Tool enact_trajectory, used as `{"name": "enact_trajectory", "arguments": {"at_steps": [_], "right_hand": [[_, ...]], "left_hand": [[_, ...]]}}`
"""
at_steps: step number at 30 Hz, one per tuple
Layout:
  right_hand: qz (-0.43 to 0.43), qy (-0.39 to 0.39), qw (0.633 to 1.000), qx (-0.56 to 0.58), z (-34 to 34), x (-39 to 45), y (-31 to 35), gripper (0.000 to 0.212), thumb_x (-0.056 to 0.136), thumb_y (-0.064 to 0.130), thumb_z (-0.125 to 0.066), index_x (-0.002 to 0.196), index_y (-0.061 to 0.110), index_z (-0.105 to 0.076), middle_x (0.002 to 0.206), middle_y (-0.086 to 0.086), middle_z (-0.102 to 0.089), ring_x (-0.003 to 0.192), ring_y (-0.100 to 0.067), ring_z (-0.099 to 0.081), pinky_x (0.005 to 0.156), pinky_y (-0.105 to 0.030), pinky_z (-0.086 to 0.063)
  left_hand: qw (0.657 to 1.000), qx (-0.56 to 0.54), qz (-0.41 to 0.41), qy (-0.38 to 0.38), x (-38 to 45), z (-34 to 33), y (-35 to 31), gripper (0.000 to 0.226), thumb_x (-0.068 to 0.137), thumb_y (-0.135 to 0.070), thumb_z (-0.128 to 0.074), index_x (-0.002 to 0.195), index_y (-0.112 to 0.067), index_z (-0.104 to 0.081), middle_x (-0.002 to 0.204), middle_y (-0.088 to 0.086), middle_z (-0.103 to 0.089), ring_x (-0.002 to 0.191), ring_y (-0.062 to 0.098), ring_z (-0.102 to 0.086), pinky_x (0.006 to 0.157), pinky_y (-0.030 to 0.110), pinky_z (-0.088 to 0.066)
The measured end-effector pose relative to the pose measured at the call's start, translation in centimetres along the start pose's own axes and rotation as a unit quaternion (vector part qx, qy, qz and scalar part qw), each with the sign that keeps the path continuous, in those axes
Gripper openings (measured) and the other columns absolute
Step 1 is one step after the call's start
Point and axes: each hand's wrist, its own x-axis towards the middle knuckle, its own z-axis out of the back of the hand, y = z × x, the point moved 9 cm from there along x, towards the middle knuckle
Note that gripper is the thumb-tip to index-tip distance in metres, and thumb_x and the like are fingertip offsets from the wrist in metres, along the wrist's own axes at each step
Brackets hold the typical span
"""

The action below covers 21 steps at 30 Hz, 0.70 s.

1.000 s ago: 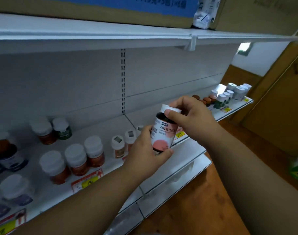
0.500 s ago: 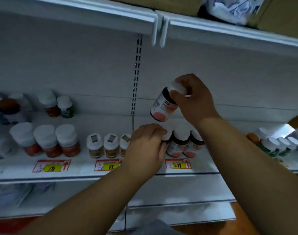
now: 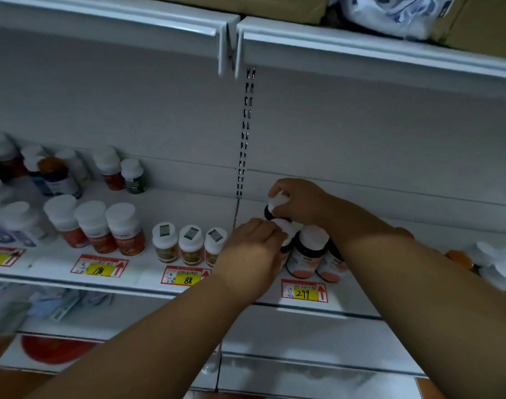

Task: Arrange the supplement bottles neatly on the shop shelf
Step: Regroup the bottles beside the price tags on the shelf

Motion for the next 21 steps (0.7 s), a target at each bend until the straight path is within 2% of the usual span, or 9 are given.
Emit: {"name": "enact_trajectory", "arguments": {"at_steps": [5,9,11,14,17,21], "right_hand": [[-0.024,0.03,0.999,-0.022,-0.1,0.0,-0.5,0.035,0.093,0.036,-0.061,0.123,0.021,-0.059,0.12,0.001,-0.052,0.107,-0.012,-0.047,0.083,-0.021,-0.035],[-0.009,-0.023,1.0,-0.013,0.1,-0.4,0.3,0.044,0.096,0.038,-0.054,0.137,0.022,-0.049,0.14,-0.003,-0.048,0.124,-0.017,-0.046,0.09,-0.018,-0.03],[0.018,-0.062,0.998,-0.018,0.4,-0.3,1.8,0.043,0.097,0.036,-0.053,0.137,0.02,-0.049,0.139,-0.007,-0.048,0.123,-0.019,-0.046,0.089,-0.018,-0.029],[0.06,-0.097,0.993,-0.035,0.1,0.6,5.4,0.037,0.097,0.034,-0.053,0.131,0.019,-0.053,0.13,-0.008,-0.052,0.115,-0.018,-0.049,0.082,-0.017,-0.029],[0.093,-0.095,0.991,-0.025,-1.5,2.4,10.0,0.03,0.096,0.035,-0.054,0.123,0.021,-0.058,0.121,-0.005,-0.055,0.103,-0.014,-0.051,0.078,-0.021,-0.031],[0.131,-0.091,0.987,-0.01,-5.0,6.1,16.7,0.029,0.095,0.035,-0.055,0.121,0.022,-0.059,0.12,-0.004,-0.056,0.106,-0.016,-0.053,0.078,-0.021,-0.032]], "left_hand": [[1.0,-0.01,0.009,0.028,0.2,0.2,0.0,0.03,0.075,-0.014,-0.049,0.093,-0.005,-0.071,0.097,0.01,-0.067,0.087,0.034,-0.061,0.071,0.042,-0.051],[0.999,-0.036,0.016,0.033,-0.1,1.2,0.1,0.036,0.073,-0.015,-0.054,0.105,-0.007,-0.07,0.108,0.009,-0.066,0.098,0.031,-0.061,0.082,0.038,-0.051],[0.998,-0.042,0.03,0.023,-0.5,2.4,1.0,0.039,0.069,-0.013,-0.062,0.107,-0.008,-0.069,0.11,0.007,-0.065,0.101,0.028,-0.059,0.087,0.035,-0.048],[0.997,-0.034,0.064,-0.008,-1.6,5.0,4.3,0.032,0.069,-0.014,-0.067,0.101,-0.011,-0.07,0.105,0.005,-0.065,0.098,0.026,-0.059,0.083,0.035,-0.048],[0.993,-0.022,0.109,-0.043,-3.4,8.1,9.4,0.028,0.072,-0.015,-0.066,0.099,-0.01,-0.071,0.1,0.007,-0.065,0.093,0.029,-0.059,0.08,0.036,-0.048],[0.989,-0.001,0.126,-0.079,-5.8,11.8,16.0,0.021,0.077,-0.011,-0.064,0.095,-0.004,-0.071,0.093,0.012,-0.065,0.084,0.033,-0.06,0.075,0.037,-0.047]]}}
